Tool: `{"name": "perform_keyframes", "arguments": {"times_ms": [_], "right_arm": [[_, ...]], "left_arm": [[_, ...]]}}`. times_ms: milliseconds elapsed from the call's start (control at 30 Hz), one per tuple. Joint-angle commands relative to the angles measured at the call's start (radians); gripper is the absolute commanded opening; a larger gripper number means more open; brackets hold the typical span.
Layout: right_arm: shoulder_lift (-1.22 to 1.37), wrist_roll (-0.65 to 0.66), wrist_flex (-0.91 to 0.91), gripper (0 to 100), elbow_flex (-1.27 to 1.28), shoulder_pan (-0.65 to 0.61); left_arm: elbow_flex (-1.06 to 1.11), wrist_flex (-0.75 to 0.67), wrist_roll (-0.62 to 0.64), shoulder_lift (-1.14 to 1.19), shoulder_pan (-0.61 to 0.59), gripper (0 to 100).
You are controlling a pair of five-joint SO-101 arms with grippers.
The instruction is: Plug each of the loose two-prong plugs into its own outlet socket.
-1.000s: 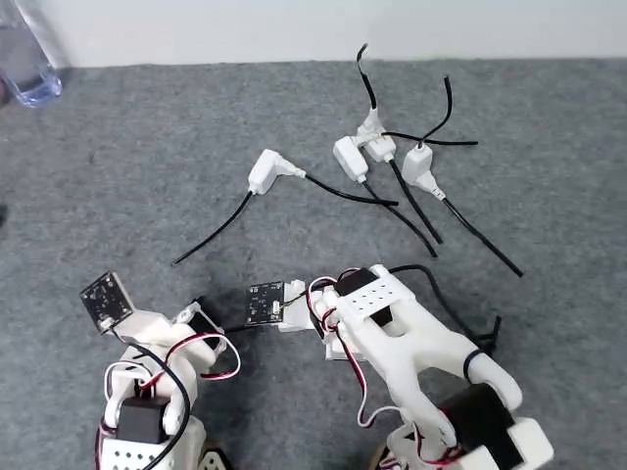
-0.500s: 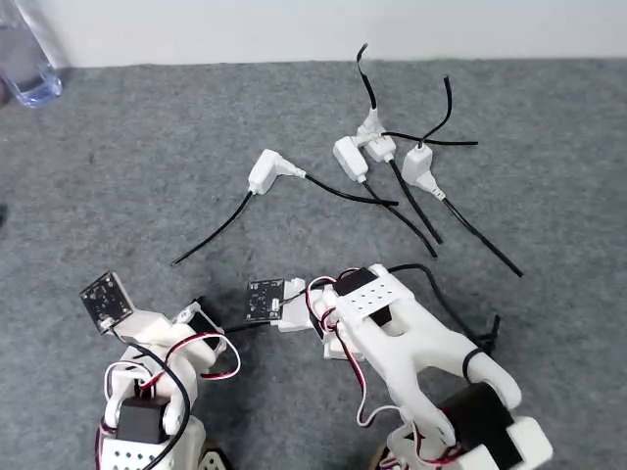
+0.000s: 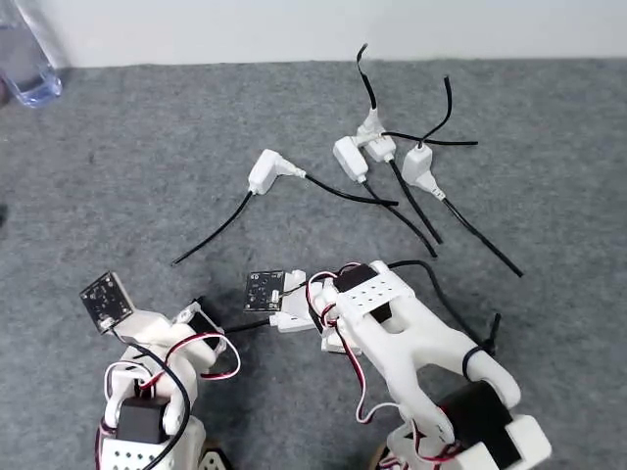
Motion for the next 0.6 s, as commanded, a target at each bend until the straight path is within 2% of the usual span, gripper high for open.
{"name": "perform_keyframes", "arguments": {"times_ms": [0,100,300,500,567], "right_arm": [[0.004,-0.011,-0.008,1.0,-0.014,-0.004],[-0.005,-0.012,-0.019,1.0,0.000,-0.002],[-0.045,-0.115,-0.065,1.0,0.011,0.015],[-0.291,-0.264,-0.114,0.9,0.063,0.085],[-0.383,-0.278,-0.125,0.9,0.114,0.093]], "left_arm": [[-0.004,0.002,-0.009,-0.012,-0.003,2],[-0.004,0.002,-0.009,-0.012,-0.003,2],[-0.004,-0.002,-0.009,-0.012,-0.002,2],[-0.004,-0.003,-0.009,-0.012,0.002,2],[-0.004,-0.003,-0.009,-0.012,0.003,2]]}}
